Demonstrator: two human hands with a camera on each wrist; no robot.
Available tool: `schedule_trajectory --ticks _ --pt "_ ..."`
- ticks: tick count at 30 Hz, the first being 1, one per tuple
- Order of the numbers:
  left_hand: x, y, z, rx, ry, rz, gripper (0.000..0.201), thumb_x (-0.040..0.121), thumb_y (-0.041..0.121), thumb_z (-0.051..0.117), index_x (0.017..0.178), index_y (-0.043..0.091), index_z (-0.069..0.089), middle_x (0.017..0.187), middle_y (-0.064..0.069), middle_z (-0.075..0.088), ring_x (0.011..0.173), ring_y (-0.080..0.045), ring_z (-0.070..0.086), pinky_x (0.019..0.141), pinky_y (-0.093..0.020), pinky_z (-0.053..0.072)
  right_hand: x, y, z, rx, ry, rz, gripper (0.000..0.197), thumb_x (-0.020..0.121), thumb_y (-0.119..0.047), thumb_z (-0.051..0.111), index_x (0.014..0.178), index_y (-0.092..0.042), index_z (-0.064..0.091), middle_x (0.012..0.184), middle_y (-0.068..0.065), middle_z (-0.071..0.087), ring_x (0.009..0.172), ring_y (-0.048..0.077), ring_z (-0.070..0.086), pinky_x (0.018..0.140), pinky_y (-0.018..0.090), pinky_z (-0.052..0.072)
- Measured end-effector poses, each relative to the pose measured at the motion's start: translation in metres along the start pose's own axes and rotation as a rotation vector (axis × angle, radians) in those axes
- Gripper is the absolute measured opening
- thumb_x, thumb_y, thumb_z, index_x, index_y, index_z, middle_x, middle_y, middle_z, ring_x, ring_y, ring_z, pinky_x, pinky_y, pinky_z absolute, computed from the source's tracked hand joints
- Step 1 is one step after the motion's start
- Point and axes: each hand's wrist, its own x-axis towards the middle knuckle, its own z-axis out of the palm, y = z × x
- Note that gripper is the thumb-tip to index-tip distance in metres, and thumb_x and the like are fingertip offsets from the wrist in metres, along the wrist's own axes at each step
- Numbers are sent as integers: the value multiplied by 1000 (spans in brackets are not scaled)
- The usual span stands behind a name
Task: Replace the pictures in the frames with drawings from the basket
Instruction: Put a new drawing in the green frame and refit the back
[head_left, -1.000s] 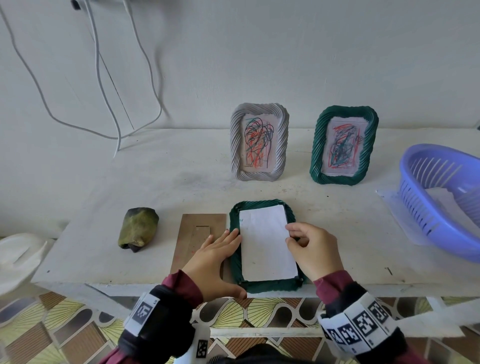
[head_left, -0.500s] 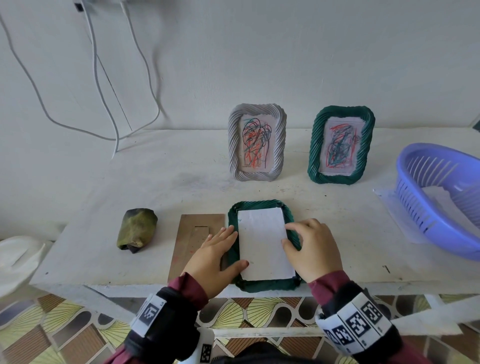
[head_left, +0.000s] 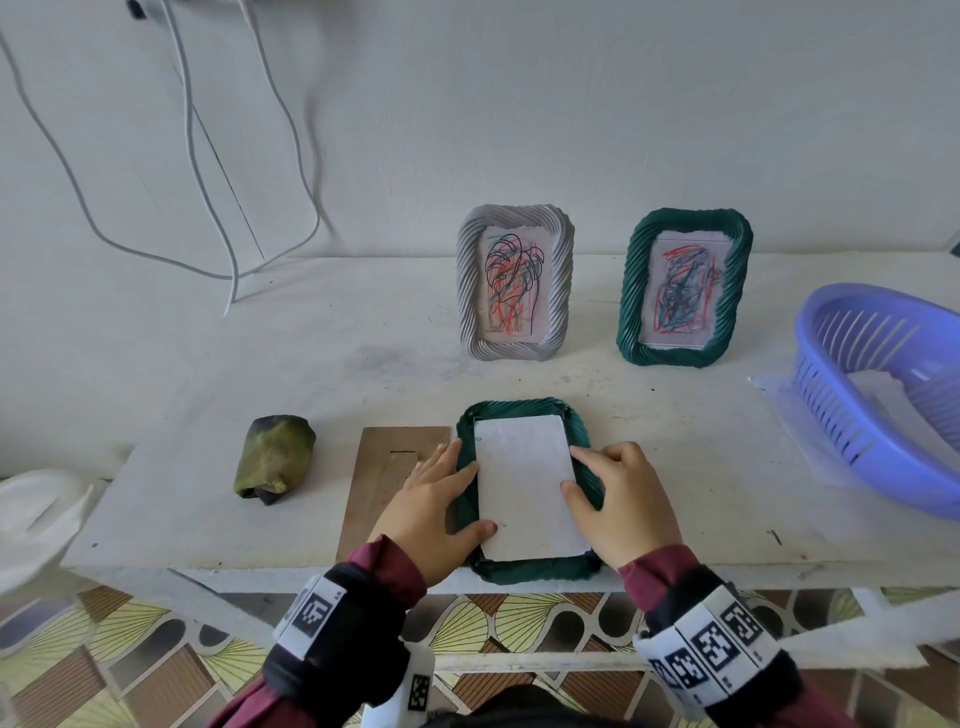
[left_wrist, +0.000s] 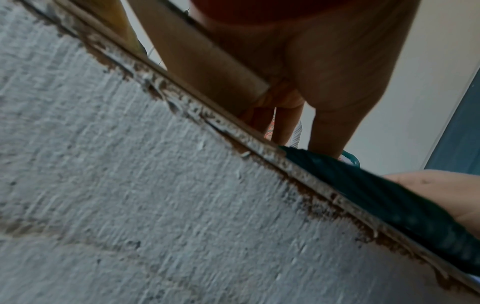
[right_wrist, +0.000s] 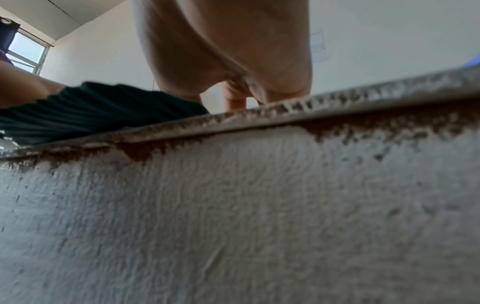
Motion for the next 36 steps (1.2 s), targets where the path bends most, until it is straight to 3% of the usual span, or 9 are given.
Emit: schedule_trajectory --ticks 15,18,21,23,27,29,32,35,36 --pt "1 -2 0 17 1 -10 66 87 38 56 143 23 25 155 4 6 143 -10 0 111 -20 -3 -3 0 2 -40 8 -46 44 88 -31 56 130 -23 51 117 5 47 106 17 47 81 25 45" --pt "0 -4 -2 -28 135 -75 58 88 31 56 141 23 33 153 2 20 142 -14 13 115 -27 11 -3 1 2 -35 1 -42 44 88 -32 55 131 -25 50 117 4 46 106 16 47 82 25 45" --pt "-3 -12 -4 -14 342 -240 55 84 26 61 135 18 43 146 -5 36 136 -22 29 109 -33 27 -4 2 2 -37 -5 -37 44 88 -32 54 132 -26 49 119 4 46 106 17 47 83 25 45" --pt "-5 -16 -4 10 379 -331 57 82 27 64 133 14 44 140 -7 44 130 -25 38 104 -34 34 -4 4 4 -23 9 -40 43 88 -31 56 130 -25 51 117 5 48 104 18 49 82 27 45" --pt "-10 -23 -3 -7 413 -352 60 76 30 70 129 13 48 122 -8 59 106 -28 58 87 -38 49 -3 5 7 13 41 -45 40 86 -28 58 126 -24 55 113 5 49 103 21 50 79 28 45" --pt "-12 -23 -5 -58 461 -353 54 75 25 71 125 14 53 112 -9 65 95 -28 61 80 -34 50 -1 6 8 13 42 -44 41 86 -27 58 127 -24 54 114 5 49 104 20 49 80 27 44" --pt "-14 -23 -14 -196 562 -362 40 72 16 73 110 16 62 103 -6 67 94 -21 61 79 -25 44 2 8 9 37 93 -65 45 84 -22 61 128 -21 53 118 7 49 107 23 47 82 30 43" --pt "-17 -22 -26 -377 596 -367 28 72 11 73 95 23 63 95 -2 66 91 -14 62 80 -26 47 5 5 8 72 200 -143 44 82 -20 61 126 -18 54 119 9 53 107 24 46 86 34 45" --pt "-17 -21 -29 -436 599 -357 27 72 9 73 91 25 62 91 0 67 88 -14 63 80 -29 50 5 3 7 96 229 -194 42 83 -23 57 125 -18 54 118 7 55 107 21 46 89 31 43"
